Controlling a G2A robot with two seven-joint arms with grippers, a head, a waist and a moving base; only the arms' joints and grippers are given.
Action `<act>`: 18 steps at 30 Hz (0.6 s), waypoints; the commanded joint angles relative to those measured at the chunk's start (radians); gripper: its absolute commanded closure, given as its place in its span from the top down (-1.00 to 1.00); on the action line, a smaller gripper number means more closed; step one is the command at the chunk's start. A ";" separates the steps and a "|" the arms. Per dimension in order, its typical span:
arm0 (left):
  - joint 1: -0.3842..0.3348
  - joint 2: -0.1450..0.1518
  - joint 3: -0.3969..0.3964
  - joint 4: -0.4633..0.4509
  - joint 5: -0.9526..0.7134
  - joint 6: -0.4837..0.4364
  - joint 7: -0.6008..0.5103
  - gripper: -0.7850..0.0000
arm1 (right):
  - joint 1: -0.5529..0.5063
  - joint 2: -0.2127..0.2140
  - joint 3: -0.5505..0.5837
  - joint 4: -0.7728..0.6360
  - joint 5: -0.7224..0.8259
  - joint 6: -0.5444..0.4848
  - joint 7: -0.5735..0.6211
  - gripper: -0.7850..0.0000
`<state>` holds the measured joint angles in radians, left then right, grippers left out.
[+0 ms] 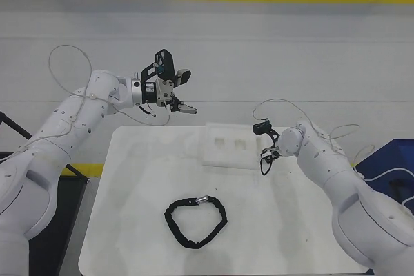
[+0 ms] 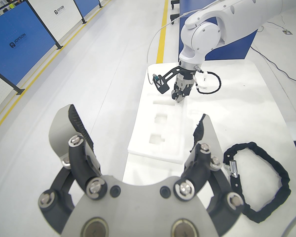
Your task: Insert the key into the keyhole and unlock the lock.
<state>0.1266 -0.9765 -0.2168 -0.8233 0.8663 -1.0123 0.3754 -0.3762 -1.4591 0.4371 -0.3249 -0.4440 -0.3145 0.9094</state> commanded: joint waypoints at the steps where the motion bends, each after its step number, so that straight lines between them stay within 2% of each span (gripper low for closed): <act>1: 0.000 0.000 0.000 0.000 0.000 0.000 0.000 1.00 | -0.001 -0.002 0.002 0.003 -0.003 -0.001 -0.003 -1.00; 18: 0.000 0.000 0.000 0.000 0.000 0.000 0.000 1.00 | 0.028 -0.006 0.005 -0.031 -0.107 0.037 -0.013 -1.00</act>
<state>0.1266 -0.9765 -0.2168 -0.8233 0.8663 -1.0123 0.3754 -0.3477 -1.4660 0.4405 -0.3536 -0.5480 -0.2792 0.8958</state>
